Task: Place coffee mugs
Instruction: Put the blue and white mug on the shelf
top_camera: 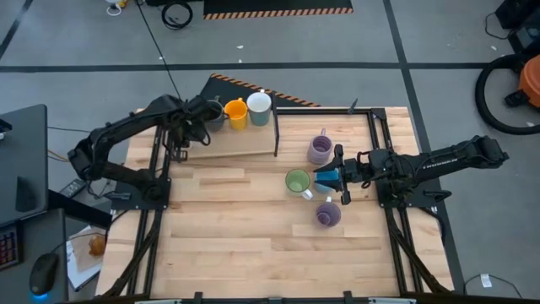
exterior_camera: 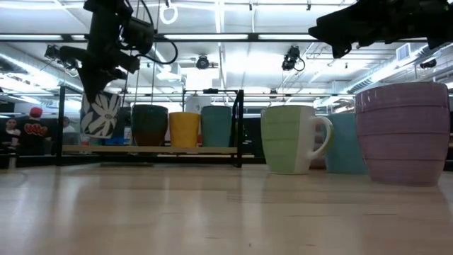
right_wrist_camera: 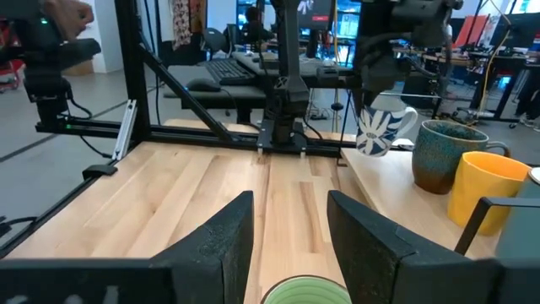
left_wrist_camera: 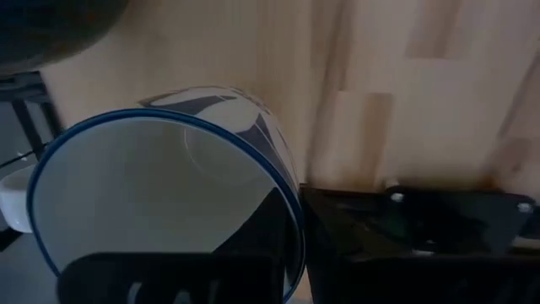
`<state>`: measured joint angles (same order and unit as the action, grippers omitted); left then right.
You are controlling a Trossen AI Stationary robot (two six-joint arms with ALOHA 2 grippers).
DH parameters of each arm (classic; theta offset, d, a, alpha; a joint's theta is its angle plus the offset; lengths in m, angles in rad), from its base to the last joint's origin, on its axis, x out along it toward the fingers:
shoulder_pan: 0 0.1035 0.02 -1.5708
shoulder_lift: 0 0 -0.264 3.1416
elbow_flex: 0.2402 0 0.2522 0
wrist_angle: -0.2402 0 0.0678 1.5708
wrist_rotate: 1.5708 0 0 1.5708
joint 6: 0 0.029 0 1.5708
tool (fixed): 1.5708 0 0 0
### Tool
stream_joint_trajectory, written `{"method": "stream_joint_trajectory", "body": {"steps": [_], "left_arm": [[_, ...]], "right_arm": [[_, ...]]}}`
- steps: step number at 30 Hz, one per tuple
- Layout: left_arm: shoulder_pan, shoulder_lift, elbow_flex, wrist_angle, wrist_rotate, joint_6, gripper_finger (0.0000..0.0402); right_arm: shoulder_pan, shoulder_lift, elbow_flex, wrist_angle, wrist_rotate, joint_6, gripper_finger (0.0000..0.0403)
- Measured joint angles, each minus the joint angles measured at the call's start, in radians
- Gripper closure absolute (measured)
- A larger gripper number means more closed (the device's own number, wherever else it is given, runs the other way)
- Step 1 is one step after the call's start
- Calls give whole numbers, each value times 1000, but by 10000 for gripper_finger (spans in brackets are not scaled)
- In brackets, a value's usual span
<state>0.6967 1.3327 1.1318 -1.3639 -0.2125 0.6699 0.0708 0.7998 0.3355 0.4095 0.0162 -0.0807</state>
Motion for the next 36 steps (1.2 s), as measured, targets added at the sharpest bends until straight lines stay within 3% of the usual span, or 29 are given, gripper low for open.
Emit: {"method": "stream_joint_trajectory", "body": {"steps": [20, 36], "left_arm": [[261, 1, -2, 138, 0, 341, 375], [289, 3, -2, 212, 75, 257, 375]], "right_arm": [[0, 0, 0, -8, 0, -24, 245], [0, 0, 0, -8, 0, -46, 245]]}}
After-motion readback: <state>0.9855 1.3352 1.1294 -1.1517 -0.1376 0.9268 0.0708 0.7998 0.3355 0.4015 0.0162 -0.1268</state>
